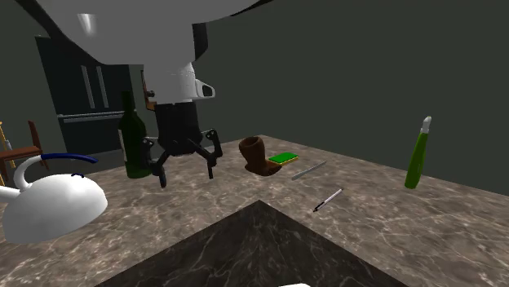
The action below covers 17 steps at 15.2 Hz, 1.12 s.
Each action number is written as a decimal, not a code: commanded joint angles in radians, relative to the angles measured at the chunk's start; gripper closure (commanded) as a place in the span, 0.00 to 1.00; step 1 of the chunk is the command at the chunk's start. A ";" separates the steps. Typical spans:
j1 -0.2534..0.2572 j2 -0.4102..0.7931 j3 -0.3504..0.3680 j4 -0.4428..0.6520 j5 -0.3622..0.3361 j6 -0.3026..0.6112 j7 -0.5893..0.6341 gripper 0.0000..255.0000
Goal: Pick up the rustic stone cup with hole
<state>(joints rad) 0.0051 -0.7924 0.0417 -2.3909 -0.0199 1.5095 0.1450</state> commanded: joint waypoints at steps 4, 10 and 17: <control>-0.024 0.091 -0.036 0.053 -0.041 0.039 -0.037 0.00; -0.063 0.280 -0.102 0.188 -0.104 0.100 -0.105 0.00; -0.099 0.511 -0.170 0.394 -0.144 0.137 -0.182 0.00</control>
<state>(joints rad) -0.0888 -0.3172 -0.1195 -2.0293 -0.1600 1.6416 -0.0263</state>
